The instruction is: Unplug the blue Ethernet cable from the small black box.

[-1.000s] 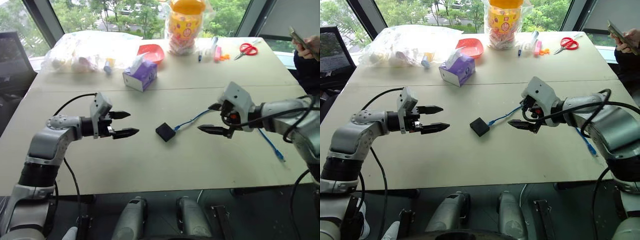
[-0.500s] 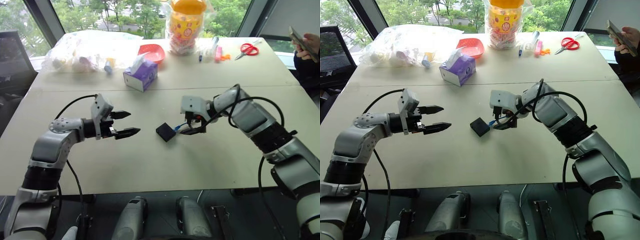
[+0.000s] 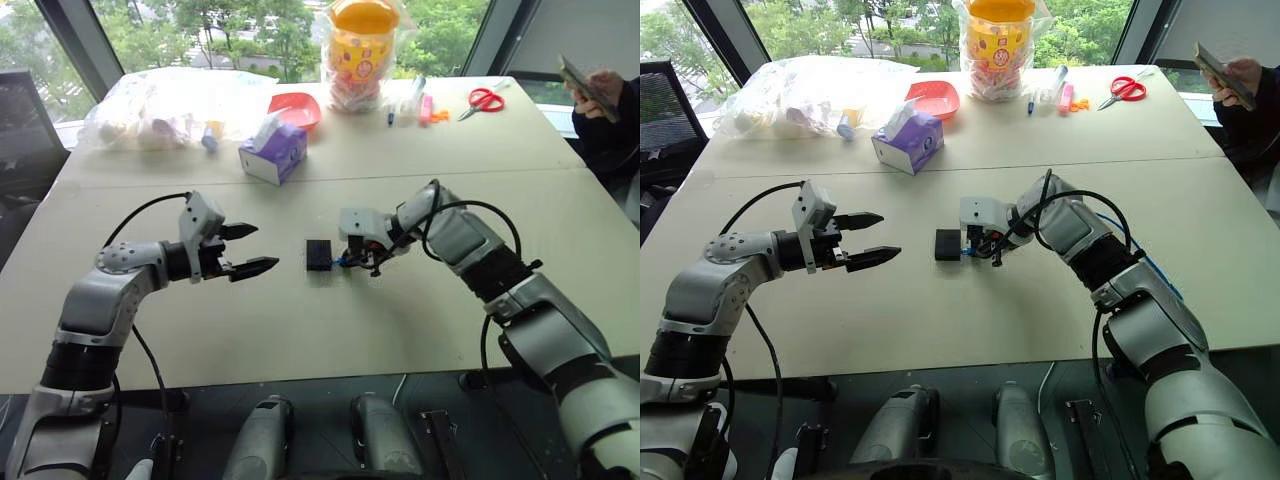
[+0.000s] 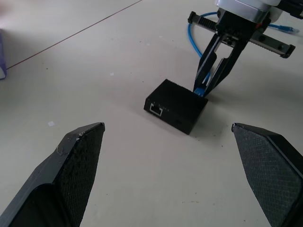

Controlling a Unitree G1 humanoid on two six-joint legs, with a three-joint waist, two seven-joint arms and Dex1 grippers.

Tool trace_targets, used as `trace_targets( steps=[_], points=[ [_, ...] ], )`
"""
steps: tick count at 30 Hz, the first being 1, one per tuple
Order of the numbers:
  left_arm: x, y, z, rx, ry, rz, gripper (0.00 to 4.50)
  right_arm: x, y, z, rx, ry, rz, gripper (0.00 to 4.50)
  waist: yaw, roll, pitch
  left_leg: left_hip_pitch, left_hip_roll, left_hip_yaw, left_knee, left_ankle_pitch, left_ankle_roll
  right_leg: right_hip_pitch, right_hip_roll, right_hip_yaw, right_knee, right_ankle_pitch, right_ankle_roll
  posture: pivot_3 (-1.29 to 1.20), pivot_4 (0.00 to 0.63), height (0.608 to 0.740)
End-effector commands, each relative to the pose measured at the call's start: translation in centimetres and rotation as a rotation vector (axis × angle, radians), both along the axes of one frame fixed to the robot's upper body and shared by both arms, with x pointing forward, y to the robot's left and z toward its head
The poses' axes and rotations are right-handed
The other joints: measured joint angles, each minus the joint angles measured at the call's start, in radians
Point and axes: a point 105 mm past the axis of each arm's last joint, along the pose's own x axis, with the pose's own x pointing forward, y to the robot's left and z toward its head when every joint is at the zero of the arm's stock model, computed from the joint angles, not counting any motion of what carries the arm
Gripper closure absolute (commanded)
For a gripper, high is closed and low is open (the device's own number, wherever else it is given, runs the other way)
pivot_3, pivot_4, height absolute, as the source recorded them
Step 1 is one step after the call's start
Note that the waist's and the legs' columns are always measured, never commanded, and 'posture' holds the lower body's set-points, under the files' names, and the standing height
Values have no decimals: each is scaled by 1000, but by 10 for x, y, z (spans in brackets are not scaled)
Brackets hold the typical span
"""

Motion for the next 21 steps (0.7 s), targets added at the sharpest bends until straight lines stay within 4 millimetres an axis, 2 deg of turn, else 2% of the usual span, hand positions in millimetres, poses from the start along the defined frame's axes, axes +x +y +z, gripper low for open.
trace_targets(
  steps=[1,5,7,9,12,15,21],
  points=[
    [3,1,18,-13,-67,0,0,8,2,12,-21,-103,17,4465,1,0,0,0,0,0,0,0,0,0,0,0,0,0,0,0,150,740],
    [6,0,21,-39,-58,1,0,18,1,36,0,-345,38,4465,7,0,0,0,0,0,0,0,0,0,-1,0,0,0,0,0,150,740],
    [8,-2,25,-74,-46,5,0,21,-2,56,46,-510,14,4465,7,0,0,0,-1,0,0,0,0,0,-1,0,0,0,0,0,150,740],
    [12,-9,33,-136,-30,-5,0,20,-7,85,132,-743,-19,4465,15,0,0,-1,0,-1,0,0,0,0,-2,0,0,0,0,0,150,740],
    [17,-19,41,-183,-11,-31,0,6,-8,106,237,-963,-34,4465,10,-1,0,-4,-1,-2,0,0,-1,-2,-2,-1,0,0,0,0,150,740],
    [22,-31,48,-223,11,-64,0,-13,-3,105,258,-1084,13,4465,7,-1,0,-4,-2,-1,0,0,-1,-2,-1,-1,0,0,0,0,150,740],
    [31,-45,72,-353,71,-116,0,-32,2,93,246,-1110,55,4465,4,-1,0,-3,-2,0,1,1,-1,-2,0,0,1,0,0,0,150,740]
  ],
)
